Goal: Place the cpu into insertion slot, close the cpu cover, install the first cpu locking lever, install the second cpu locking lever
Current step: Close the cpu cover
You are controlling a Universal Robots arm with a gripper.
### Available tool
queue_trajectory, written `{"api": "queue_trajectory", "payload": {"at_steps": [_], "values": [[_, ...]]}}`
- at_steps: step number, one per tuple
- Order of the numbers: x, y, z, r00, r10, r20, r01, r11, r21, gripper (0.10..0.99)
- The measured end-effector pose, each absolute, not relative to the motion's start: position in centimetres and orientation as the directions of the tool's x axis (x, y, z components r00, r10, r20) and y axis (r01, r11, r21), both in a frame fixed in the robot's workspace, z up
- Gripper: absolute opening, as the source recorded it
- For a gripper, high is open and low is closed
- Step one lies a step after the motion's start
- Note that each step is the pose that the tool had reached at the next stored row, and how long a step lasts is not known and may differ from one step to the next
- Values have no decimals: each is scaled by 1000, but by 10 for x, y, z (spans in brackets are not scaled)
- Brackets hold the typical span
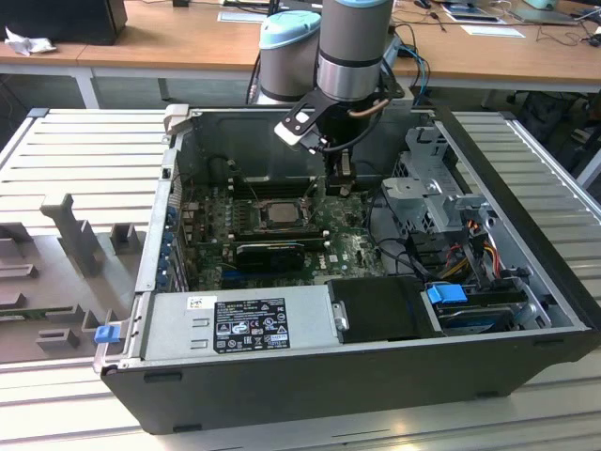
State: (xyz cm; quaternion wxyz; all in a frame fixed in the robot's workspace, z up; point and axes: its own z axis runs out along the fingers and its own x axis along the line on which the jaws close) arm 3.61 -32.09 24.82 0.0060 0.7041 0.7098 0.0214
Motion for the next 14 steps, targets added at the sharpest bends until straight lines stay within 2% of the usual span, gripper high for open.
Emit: {"api": "queue_trajectory", "payload": {"at_steps": [14], "values": [[27,-321,248,-9,1000,22,999,8,39,106]]}}
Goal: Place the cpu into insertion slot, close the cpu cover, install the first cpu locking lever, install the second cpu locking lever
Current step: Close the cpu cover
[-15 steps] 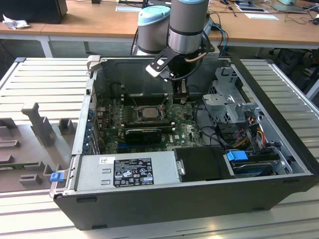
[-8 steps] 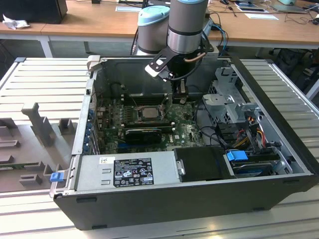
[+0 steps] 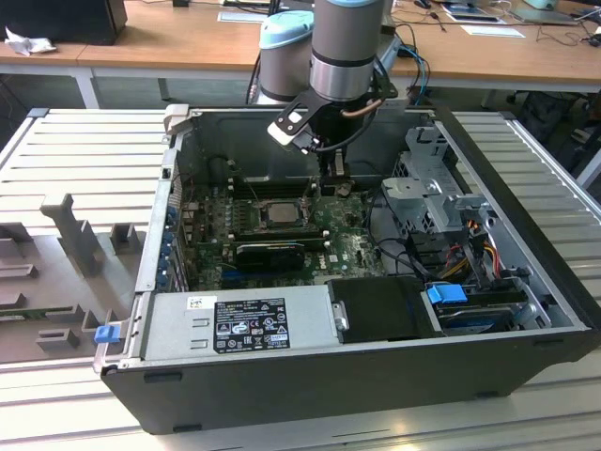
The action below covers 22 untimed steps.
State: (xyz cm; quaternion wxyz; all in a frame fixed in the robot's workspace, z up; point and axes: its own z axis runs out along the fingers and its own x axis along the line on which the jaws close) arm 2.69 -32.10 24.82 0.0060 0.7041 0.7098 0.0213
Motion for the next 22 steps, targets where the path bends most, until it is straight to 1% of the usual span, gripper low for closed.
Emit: {"api": "queue_trajectory", "payload": {"at_steps": [22], "values": [[-4,-321,247,-8,1000,22,999,8,39,106]]}}
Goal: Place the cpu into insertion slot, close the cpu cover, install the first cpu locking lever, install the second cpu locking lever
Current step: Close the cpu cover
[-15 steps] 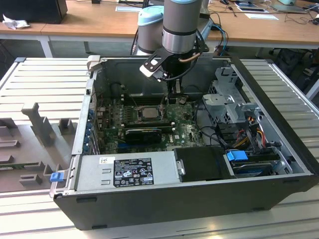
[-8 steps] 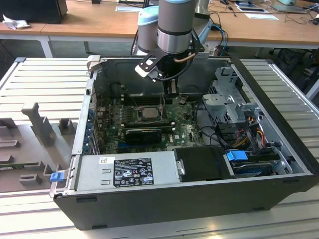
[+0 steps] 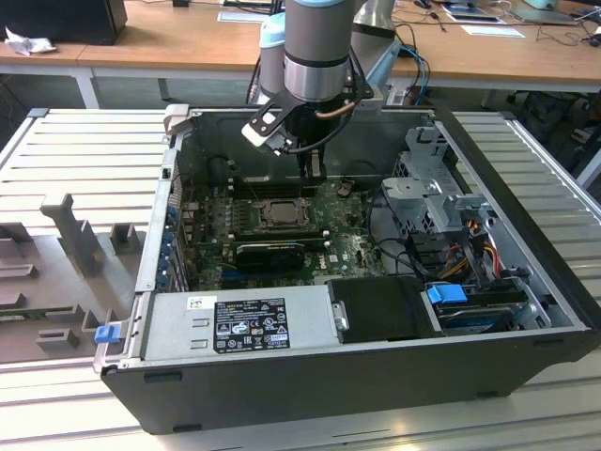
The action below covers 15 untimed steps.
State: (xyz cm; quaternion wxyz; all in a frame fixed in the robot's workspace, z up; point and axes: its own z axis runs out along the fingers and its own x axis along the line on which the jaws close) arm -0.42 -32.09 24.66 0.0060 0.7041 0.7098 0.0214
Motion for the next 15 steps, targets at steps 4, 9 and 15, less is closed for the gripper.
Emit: {"api": "queue_trajectory", "payload": {"at_steps": [4,9,15], "values": [[-9,-321,243,-9,1000,22,999,8,39,106],[-13,-321,240,-14,1000,22,999,13,39,106],[-27,-321,239,-14,1000,24,999,13,39,106]]}}
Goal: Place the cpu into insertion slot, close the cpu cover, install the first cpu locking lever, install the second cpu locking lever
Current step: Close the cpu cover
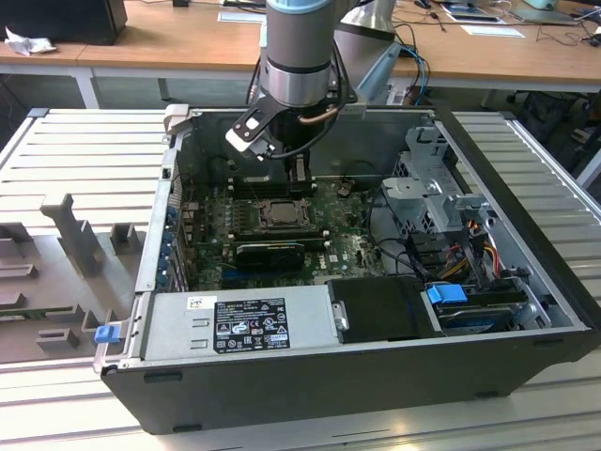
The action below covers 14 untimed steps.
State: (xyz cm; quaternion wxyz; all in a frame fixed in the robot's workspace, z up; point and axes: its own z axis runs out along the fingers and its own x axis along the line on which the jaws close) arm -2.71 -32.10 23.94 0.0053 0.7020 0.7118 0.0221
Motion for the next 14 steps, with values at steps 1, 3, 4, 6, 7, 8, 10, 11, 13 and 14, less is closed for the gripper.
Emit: {"api": "queue_trajectory", "payload": {"at_steps": [1,3,4,6,7,8,10,11,13,14], "values": [[-29,-321,239,-15,1000,24,999,14,39,106],[-34,-321,234,-14,1000,23,999,14,39,106],[-36,-321,233,-14,1000,23,999,13,39,106],[-38,-321,231,-14,1000,23,999,14,39,106],[-39,-321,231,-14,1000,23,999,14,39,106],[-40,-321,231,-15,1000,23,999,14,39,106],[-43,-321,231,-14,1000,24,999,14,39,106],[-44,-321,231,-14,1000,23,999,14,39,106],[-45,-321,231,-15,1000,23,999,14,39,106],[-46,-321,231,-14,1000,23,999,14,39,106]]}}
